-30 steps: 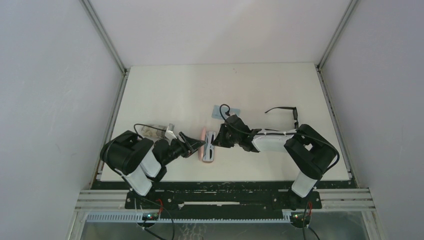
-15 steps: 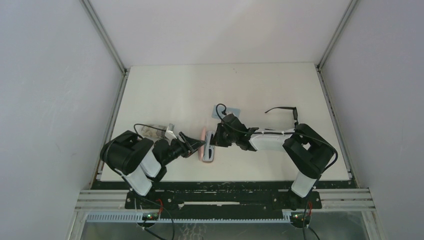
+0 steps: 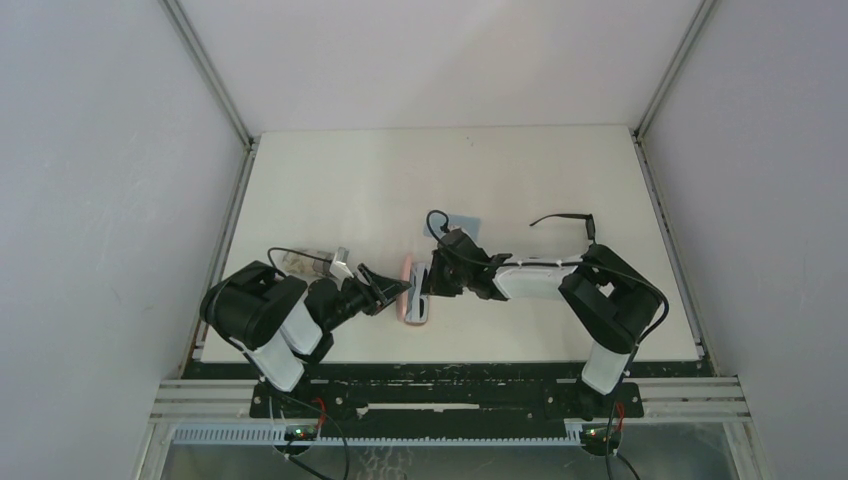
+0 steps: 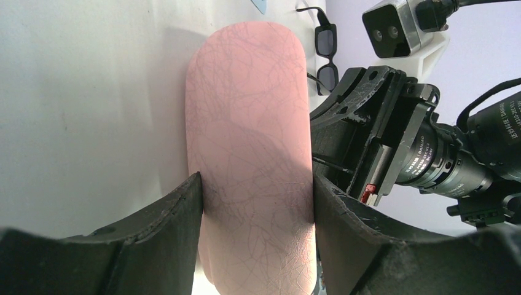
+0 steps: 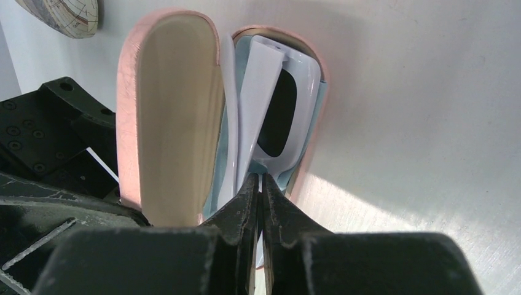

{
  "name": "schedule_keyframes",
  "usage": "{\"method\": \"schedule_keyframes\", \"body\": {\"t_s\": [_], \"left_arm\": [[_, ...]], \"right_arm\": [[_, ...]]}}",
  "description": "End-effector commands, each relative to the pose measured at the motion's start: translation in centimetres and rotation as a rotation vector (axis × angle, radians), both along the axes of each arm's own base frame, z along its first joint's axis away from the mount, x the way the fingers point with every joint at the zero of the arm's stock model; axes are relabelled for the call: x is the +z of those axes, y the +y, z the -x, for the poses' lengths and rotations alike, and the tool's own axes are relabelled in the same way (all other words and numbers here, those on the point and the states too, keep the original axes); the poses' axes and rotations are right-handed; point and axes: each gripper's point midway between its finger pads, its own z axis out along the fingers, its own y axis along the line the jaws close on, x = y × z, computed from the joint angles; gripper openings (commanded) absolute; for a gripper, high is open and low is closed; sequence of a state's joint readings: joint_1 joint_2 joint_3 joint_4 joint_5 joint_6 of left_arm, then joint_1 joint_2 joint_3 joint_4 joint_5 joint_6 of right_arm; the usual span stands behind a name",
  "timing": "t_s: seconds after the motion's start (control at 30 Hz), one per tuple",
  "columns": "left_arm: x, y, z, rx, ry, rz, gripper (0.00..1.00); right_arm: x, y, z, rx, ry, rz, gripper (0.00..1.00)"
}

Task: Organize the sunglasses
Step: Place the sunglasses in the sunglasses case.

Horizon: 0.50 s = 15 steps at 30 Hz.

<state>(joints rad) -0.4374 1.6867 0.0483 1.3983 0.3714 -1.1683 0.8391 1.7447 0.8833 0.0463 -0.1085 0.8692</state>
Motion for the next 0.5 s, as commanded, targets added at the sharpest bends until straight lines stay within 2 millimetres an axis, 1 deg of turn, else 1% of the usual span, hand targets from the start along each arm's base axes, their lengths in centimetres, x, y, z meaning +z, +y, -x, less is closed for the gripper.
{"method": "schedule_keyframes", "body": {"t_s": [0.0,0.17,0.37,0.47], "left_arm": [[2.0,-0.6,-0.5,-0.018,-0.072,0.043,0.08],[2.0,-0.6,-0.5,-0.018,-0.071,0.042,0.08],[2.0,-0.6,-0.5,-0.015,-0.071,0.041,0.08],[1.9,-0.6,-0.5,-0.015,-0.07,0.041,0.08]], "right_arm": [[0.9,1.1,-0.8,0.018,-0.039,0.002,0.03],[0.1,1.3,-0.7,0.026,-0.021,0.017,0.03],[-1.2,1.2,-0.5,0.029,0.004,0.052,0.03],[-1.3,1.1,-0.3,0.031,0.004,0.061,0.03]]}}
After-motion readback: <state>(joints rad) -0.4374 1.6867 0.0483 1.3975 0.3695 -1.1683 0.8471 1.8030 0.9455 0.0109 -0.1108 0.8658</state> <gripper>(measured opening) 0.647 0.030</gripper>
